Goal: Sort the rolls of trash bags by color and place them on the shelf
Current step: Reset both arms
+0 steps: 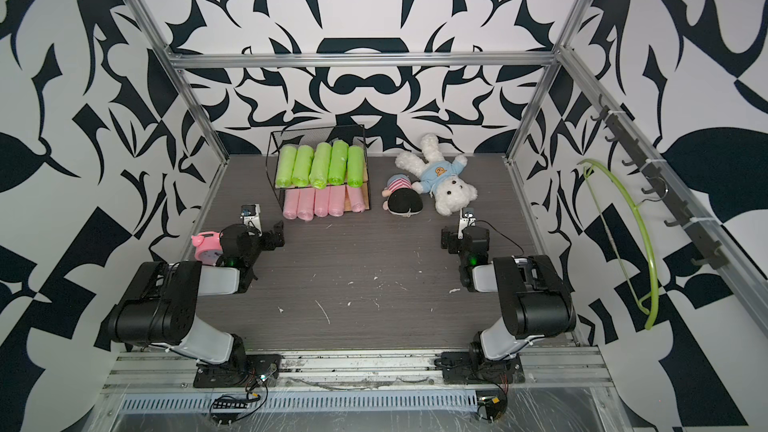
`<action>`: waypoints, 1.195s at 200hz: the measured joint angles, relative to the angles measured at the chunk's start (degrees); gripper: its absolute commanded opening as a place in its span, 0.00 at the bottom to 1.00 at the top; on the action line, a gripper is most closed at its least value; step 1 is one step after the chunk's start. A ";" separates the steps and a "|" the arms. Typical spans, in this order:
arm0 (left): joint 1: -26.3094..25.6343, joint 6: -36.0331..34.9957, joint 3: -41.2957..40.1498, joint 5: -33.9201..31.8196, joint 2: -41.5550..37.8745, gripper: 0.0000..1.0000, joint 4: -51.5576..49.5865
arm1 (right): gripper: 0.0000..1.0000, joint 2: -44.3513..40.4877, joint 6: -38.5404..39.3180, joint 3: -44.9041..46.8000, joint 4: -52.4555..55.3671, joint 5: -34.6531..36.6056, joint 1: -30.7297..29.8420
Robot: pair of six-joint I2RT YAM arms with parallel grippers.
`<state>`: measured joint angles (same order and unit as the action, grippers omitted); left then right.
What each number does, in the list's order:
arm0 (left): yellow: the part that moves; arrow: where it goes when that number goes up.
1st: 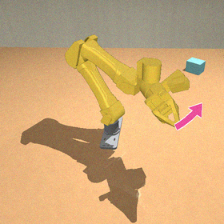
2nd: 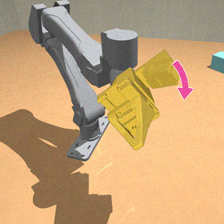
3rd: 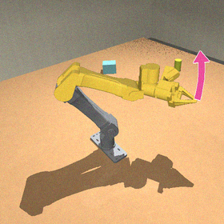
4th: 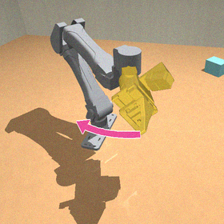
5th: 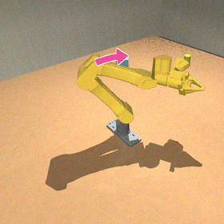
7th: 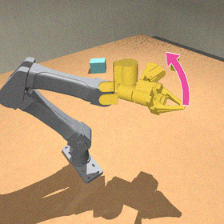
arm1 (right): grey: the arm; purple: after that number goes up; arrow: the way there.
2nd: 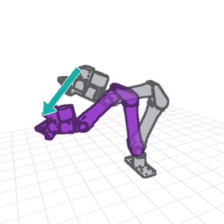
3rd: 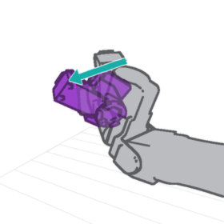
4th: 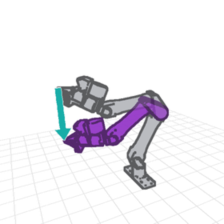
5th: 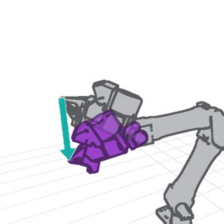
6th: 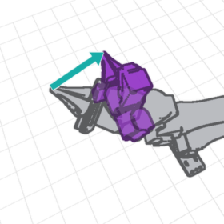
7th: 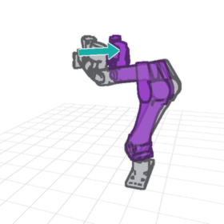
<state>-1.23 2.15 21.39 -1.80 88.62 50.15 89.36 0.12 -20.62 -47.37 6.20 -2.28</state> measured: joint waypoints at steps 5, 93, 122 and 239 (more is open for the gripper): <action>0.00 0.00 0.02 -0.35 0.00 1.00 0.04 | 1.00 0.00 0.00 0.00 0.00 -0.02 0.00; -0.02 -0.07 0.02 -1.01 0.00 1.00 -0.31 | 1.00 0.00 0.00 0.00 0.00 0.00 0.00; -0.02 -0.07 0.04 -1.05 0.00 1.00 -0.33 | 1.00 0.00 0.00 0.00 0.02 -0.02 0.00; -0.24 0.15 -0.09 -1.55 -0.04 1.00 0.59 | 1.00 0.00 0.00 0.00 0.00 -0.02 0.00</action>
<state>-1.48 2.31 21.30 -3.36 88.58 50.74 89.36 0.12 -20.62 -47.37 6.17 -2.28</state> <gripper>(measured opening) 0.999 0.999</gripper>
